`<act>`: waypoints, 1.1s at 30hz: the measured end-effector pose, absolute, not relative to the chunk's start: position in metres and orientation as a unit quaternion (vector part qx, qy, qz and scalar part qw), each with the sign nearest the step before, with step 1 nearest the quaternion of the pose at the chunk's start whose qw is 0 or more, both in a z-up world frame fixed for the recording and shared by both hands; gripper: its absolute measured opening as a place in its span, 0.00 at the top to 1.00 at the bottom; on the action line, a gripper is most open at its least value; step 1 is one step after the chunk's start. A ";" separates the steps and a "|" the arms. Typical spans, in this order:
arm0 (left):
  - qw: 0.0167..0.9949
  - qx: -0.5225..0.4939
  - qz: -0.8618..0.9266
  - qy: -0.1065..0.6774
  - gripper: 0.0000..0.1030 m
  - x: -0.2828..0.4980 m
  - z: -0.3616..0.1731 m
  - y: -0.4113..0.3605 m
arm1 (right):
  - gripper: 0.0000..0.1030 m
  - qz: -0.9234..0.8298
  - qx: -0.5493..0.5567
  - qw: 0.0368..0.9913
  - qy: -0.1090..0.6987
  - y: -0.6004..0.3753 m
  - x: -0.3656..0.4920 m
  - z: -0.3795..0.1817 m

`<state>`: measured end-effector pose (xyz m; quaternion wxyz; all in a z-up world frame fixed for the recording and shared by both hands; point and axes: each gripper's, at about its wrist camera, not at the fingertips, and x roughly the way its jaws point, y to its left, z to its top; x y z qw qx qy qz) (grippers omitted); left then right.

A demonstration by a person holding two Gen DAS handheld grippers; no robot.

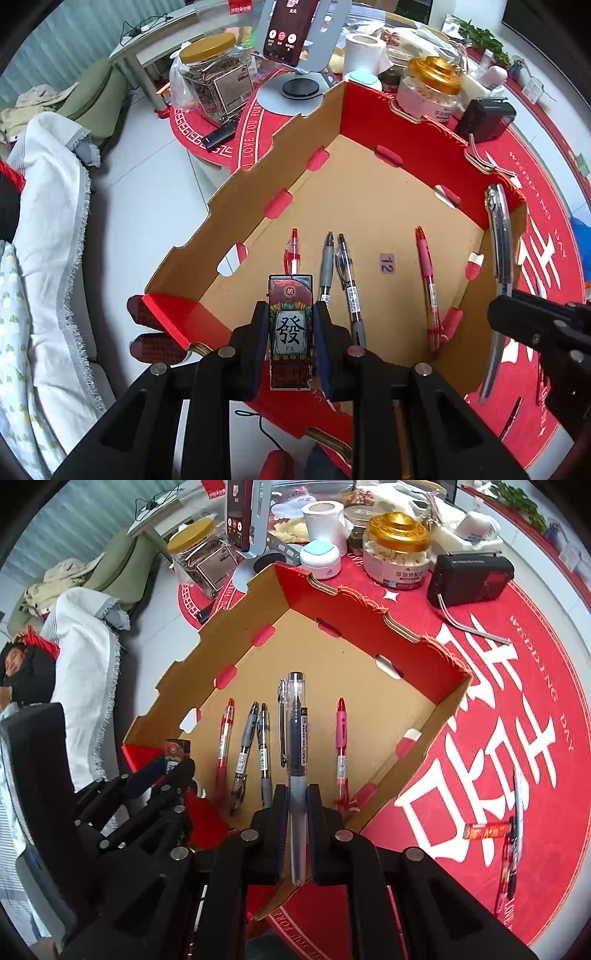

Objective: Organize rigid objects
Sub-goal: 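Lower the tile and pen into the box and open both tools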

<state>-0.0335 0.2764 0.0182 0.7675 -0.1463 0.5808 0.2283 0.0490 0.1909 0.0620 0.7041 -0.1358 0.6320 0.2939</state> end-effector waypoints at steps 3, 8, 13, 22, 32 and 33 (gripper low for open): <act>0.766 -0.148 0.231 0.581 0.75 -0.032 0.016 0.281 | 0.90 0.297 -0.151 0.703 0.628 0.196 0.051 0.060; 0.763 -0.151 0.234 0.583 0.75 -0.030 0.013 0.285 | 0.90 0.301 -0.167 0.703 0.622 0.203 0.052 0.057; 0.760 -0.154 0.236 0.585 0.75 -0.028 0.010 0.288 | 0.90 0.305 -0.174 0.701 0.621 0.208 0.054 0.054; 0.759 -0.155 0.231 0.588 0.75 -0.023 0.005 0.289 | 0.90 0.305 -0.190 0.700 0.617 0.213 0.057 0.049; 0.757 -0.155 0.227 0.592 0.75 -0.015 0.000 0.291 | 0.90 0.300 -0.199 0.698 0.619 0.216 0.063 0.039; 0.757 -0.156 0.226 0.593 0.75 -0.015 -0.001 0.291 | 0.90 0.300 -0.200 0.697 0.620 0.216 0.064 0.038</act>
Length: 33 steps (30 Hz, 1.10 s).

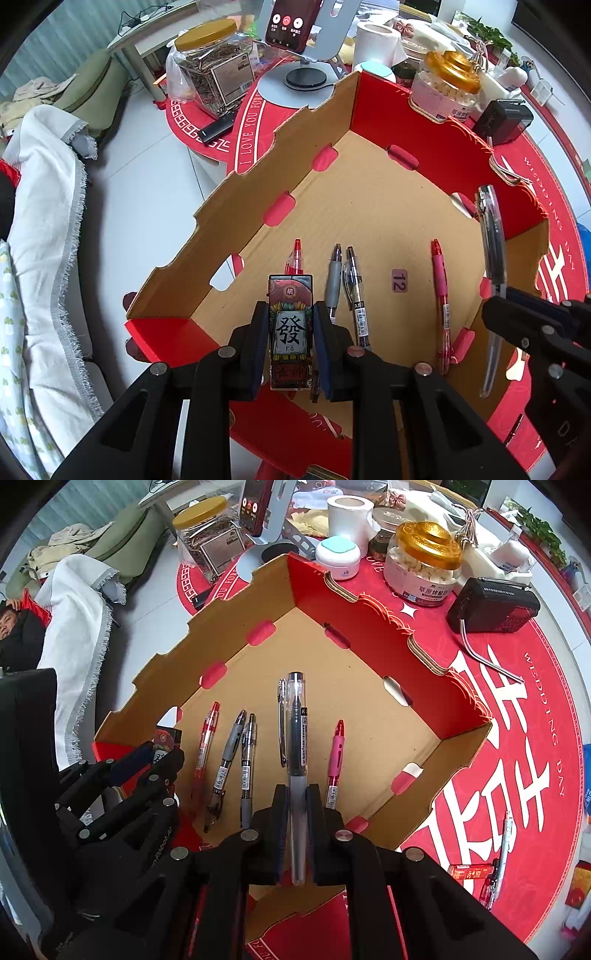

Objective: Organize rigid objects
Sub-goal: 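Lower the tile and pen into the box and open both tools, then move both tools back over the mat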

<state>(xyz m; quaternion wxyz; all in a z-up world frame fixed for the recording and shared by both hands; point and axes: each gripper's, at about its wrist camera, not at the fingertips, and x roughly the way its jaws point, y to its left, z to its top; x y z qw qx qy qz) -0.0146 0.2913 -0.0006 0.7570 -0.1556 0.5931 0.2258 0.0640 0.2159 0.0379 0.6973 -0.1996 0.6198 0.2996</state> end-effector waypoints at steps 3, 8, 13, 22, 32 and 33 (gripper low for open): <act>0.756 -0.153 0.222 0.596 0.75 -0.010 -0.006 0.292 | 0.89 0.297 -0.204 0.695 0.622 0.216 0.066 0.033; 0.752 -0.147 0.219 0.604 0.75 -0.005 -0.015 0.292 | 0.90 0.290 -0.202 0.691 0.630 0.213 0.071 0.022; 0.745 -0.149 0.211 0.615 0.75 -0.001 -0.029 0.291 | 0.90 0.281 -0.205 0.685 0.640 0.212 0.074 0.006; 0.733 -0.160 0.187 0.634 0.00 0.003 -0.048 0.294 | 0.68 0.265 -0.211 0.677 0.653 0.204 0.080 -0.004; 0.765 -0.155 0.166 0.602 0.00 -0.010 -0.017 0.281 | 0.10 0.229 -0.166 0.761 0.584 0.142 0.074 0.067; 0.772 -0.144 0.152 0.600 0.00 -0.010 -0.010 0.269 | 0.10 0.216 -0.160 0.764 0.587 0.128 0.072 0.068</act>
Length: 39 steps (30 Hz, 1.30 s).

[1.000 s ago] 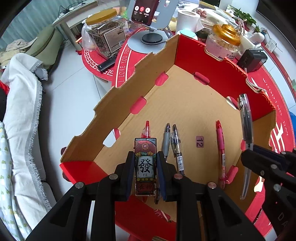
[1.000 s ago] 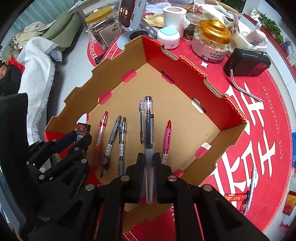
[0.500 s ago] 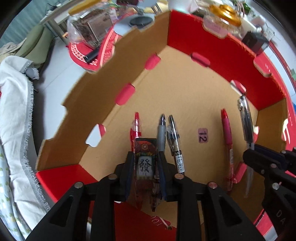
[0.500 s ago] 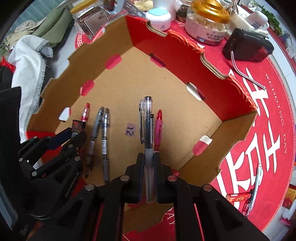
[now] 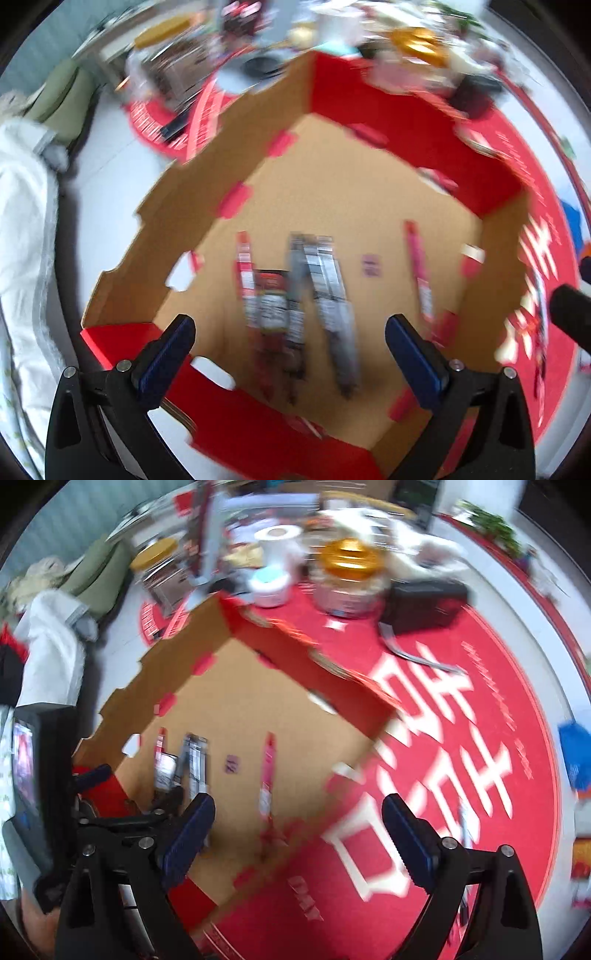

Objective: Organize rigid objects
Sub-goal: 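Move both tools back over the mat, then move the left tool to the dark-red box while the right tool reaches the black marker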

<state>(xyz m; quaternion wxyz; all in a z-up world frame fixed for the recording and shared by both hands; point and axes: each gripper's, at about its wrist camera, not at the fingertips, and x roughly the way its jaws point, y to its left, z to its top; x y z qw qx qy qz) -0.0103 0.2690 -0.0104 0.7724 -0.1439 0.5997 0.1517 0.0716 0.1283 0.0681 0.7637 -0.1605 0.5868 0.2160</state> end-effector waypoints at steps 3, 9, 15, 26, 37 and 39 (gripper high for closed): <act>0.791 -0.107 0.098 0.594 0.00 -0.014 0.009 0.220 | 0.10 0.144 -0.128 0.768 0.611 0.065 0.061 0.064; 0.801 -0.065 0.005 0.595 0.00 -0.021 0.023 0.115 | 0.10 0.024 -0.061 0.732 0.678 -0.049 0.039 0.034; 0.752 -0.050 -0.023 0.657 0.00 -0.035 -0.025 0.042 | 0.10 -0.011 -0.013 0.698 0.716 -0.111 0.003 0.001; 0.679 -0.128 0.071 0.719 0.00 -0.062 -0.087 -0.008 | 0.10 -0.015 0.010 0.694 0.720 -0.161 -0.014 -0.007; 0.749 0.026 0.067 0.658 0.00 -0.069 -0.071 0.001 | 0.10 0.032 0.015 0.695 0.718 -0.131 -0.017 -0.018; 0.748 0.020 0.061 0.660 0.00 -0.068 -0.072 0.012 | 0.10 0.042 0.016 0.693 0.719 -0.119 -0.015 -0.027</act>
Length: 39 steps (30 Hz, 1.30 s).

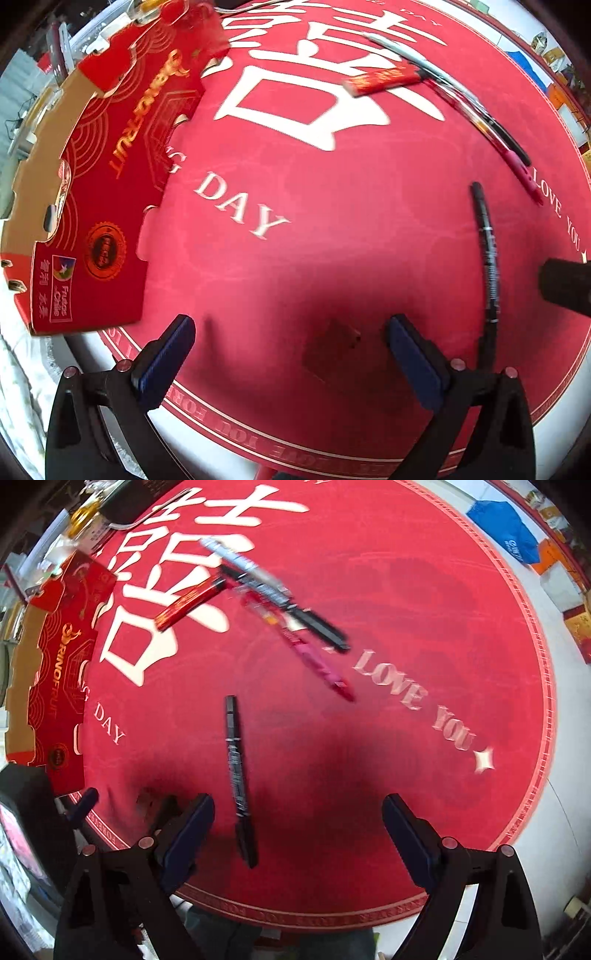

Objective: Organize rigid objects
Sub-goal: 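Move the left tool to the dark-red box while the right tool reaches the black marker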

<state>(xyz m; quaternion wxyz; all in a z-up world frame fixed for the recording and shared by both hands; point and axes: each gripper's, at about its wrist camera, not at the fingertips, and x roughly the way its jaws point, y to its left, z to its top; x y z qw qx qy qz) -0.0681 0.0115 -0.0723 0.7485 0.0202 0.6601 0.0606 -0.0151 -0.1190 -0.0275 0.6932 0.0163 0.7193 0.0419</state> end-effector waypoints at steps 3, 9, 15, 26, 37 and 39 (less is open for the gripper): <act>0.739 -0.003 0.071 0.670 0.00 -0.069 -0.074 0.022 | 0.11 0.061 -0.005 0.688 0.723 -0.098 -0.015 -0.042; 0.735 -0.041 0.098 0.670 0.00 -0.077 -0.076 0.020 | 0.49 0.091 -0.074 0.672 0.731 -0.067 -0.022 -0.059; 0.719 -0.098 0.085 0.682 0.00 -0.088 -0.082 -0.002 | 0.87 0.100 -0.139 0.668 0.724 -0.061 -0.035 -0.060; 0.667 -0.243 0.225 0.667 0.00 -0.090 -0.085 -0.010 | 0.90 0.096 -0.145 0.664 0.727 -0.097 -0.024 -0.054; 0.784 -0.005 -0.018 0.620 0.00 -0.019 -0.075 -0.079 | 0.90 0.081 -0.083 0.669 0.734 -0.154 -0.028 -0.044; 0.781 -0.018 -0.002 0.625 0.00 -0.015 -0.075 -0.072 | 0.90 0.089 -0.063 0.678 0.727 -0.167 -0.024 -0.050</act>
